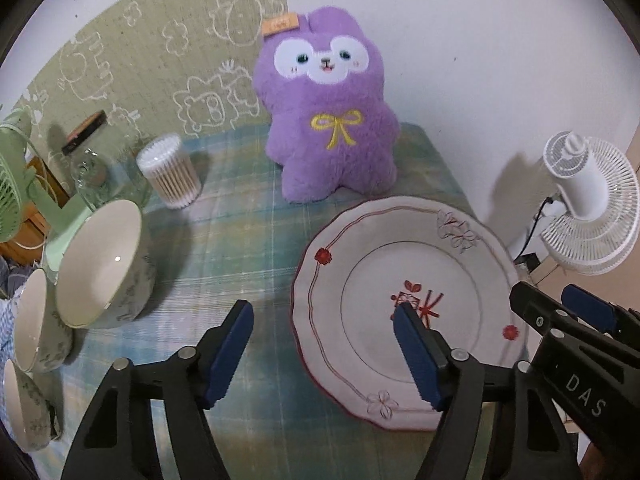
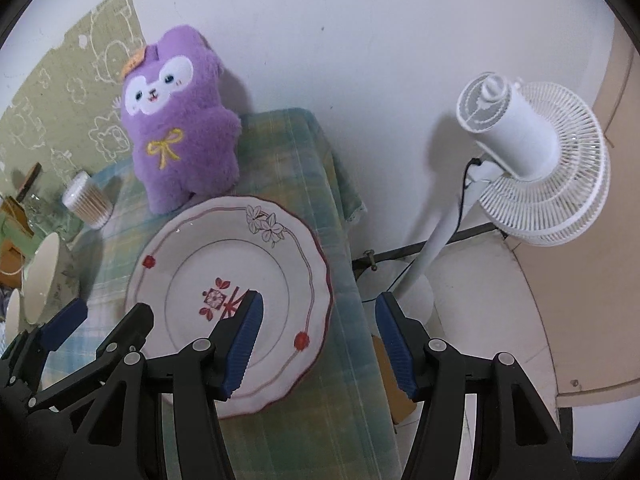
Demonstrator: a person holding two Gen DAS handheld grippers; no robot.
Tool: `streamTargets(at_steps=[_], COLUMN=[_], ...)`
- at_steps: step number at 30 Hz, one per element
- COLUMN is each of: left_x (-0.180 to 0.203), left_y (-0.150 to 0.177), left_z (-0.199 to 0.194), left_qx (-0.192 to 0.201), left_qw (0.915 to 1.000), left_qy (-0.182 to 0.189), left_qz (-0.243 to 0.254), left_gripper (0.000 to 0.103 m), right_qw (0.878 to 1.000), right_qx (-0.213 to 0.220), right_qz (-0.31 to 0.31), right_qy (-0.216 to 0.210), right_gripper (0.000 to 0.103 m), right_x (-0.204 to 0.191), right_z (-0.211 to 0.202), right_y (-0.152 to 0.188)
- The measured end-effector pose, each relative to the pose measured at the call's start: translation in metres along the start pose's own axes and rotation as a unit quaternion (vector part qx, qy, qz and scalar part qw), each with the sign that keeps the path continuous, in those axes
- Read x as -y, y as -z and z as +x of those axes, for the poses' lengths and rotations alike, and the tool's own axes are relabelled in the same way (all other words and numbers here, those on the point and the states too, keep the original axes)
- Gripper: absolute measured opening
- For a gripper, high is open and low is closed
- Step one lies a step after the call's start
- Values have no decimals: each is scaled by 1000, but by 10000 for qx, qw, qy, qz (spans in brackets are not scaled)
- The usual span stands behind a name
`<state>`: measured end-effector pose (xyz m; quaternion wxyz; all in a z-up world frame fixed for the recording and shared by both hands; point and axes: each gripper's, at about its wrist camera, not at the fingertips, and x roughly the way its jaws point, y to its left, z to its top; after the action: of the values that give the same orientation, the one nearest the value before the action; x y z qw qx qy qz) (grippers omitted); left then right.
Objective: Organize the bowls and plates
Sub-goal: 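Move both grippers to the red-rimmed character plate and close on its rim, then lift the red-rimmed plate with both grippers and carry it toward the plate stack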
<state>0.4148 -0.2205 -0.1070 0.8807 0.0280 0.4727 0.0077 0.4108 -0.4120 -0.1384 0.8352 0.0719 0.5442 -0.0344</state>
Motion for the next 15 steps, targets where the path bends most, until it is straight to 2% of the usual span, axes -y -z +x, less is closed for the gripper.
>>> streamTargets(at_steps=[4, 8, 12, 14, 15], left_x=[1, 4, 4, 5, 5], left_y=[-1, -3, -5, -6, -6], left_z=[13, 23, 31, 34, 36], left_qx=[-44, -129, -175, -199, -218], left_qw=[9999, 9997, 9996, 9995, 9994], left_qy=[103, 38, 43, 37, 42], left_qz=[36, 185, 205, 261, 250], left_gripper=[62, 61, 50, 49, 48], right_qw=[10000, 9999, 9998, 9996, 9996], right_qx=[-40, -85, -81, -89, -80], right_qz=[-80, -107, -200, -242, -280], right_qy=[-16, -29, -54, -101, -46], right_gripper=[63, 62, 62, 55, 55], right_x=[-4, -5, -10, -14, -15], right_z=[14, 26, 34, 37, 38], right_y=[-2, -5, -7, -7, -7])
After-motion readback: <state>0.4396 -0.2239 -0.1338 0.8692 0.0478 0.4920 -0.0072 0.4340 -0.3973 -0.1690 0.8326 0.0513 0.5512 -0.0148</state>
